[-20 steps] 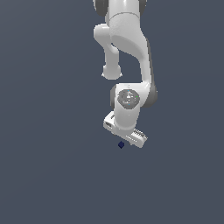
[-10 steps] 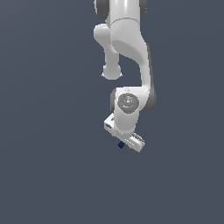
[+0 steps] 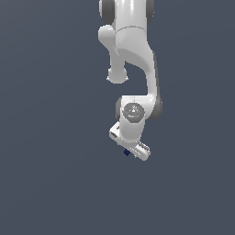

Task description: Pick up the object and move it to a goal position.

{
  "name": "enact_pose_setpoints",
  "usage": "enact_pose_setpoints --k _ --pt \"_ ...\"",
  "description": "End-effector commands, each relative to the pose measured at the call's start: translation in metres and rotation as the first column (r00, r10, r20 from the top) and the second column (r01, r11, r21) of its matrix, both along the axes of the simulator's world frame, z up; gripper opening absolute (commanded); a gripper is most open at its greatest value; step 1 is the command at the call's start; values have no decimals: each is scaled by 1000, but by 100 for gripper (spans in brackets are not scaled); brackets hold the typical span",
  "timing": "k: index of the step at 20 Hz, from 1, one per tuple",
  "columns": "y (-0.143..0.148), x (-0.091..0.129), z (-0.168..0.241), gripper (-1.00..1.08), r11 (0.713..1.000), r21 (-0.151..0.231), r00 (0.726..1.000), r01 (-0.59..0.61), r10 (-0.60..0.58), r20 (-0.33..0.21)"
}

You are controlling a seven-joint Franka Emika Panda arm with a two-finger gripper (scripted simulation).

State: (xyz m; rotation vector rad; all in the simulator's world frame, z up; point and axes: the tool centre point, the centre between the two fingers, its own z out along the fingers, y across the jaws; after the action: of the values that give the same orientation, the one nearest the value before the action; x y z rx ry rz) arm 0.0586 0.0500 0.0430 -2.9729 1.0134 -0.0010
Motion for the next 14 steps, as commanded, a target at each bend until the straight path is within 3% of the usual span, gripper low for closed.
enact_pose_setpoints --k 1,9,10,14 --pt "0 -1 -14 100 1000 0 1000 1 -1 -1" --pt "0 0 -30 100 1000 0 1000 3 -3 -1" --pt "0 0 -30 -100 1000 0 1000 3 -3 -1" --pt "0 0 -30 -100 1000 0 1000 3 -3 -1"
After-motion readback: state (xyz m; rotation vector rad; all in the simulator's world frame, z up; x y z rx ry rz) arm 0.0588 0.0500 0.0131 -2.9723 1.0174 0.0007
